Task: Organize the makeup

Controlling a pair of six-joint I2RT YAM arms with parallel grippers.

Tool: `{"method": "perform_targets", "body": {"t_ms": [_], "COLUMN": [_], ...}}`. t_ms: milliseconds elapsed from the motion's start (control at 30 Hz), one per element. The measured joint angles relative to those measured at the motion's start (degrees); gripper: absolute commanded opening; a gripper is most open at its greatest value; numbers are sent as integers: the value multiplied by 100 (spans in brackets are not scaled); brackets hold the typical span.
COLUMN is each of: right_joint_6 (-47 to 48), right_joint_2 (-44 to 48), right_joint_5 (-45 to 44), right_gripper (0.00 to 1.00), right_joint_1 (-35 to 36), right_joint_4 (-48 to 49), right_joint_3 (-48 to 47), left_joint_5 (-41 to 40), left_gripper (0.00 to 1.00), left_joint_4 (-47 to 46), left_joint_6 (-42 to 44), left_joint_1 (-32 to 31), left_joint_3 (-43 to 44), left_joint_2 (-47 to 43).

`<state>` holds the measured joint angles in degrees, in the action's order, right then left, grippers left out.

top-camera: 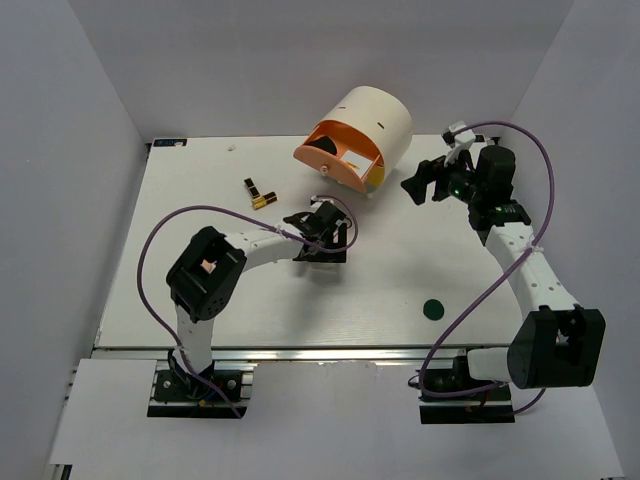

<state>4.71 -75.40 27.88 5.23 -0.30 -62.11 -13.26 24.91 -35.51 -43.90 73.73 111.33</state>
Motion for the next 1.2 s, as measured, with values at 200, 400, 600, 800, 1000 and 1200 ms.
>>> {"method": "perform_targets", "body": {"t_ms": [200, 400, 600, 800, 1000, 1200], "right_joint_6": [-9, -103, -162, -164, -160, -153], "right_joint_2": [81, 83, 83, 83, 111, 153], "right_joint_5": [-7, 7, 59, 61, 59, 59], "right_gripper": [89, 89, 89, 89, 89, 87], "right_joint_1": [-2, -2, -2, -2, -2, -9], "right_joint_4": [-7, 2, 2, 2, 2, 2], "right_joint_3": [50, 50, 50, 55, 129, 177], "left_joint_5": [-186, -496, -798, -892, -911, -925], "left_gripper": [98, 98, 88, 58, 19, 0], "left_joint_4": [59, 190, 332, 315, 341, 745], "left_joint_6": [173, 308, 232, 195, 197, 199], "left_joint_1": [-188, -380, -494, -525, -527, -525], "left_joint_3": [90, 221, 446, 444, 455, 452], "left_joint_2": [96, 232, 398, 407, 393, 83]}}
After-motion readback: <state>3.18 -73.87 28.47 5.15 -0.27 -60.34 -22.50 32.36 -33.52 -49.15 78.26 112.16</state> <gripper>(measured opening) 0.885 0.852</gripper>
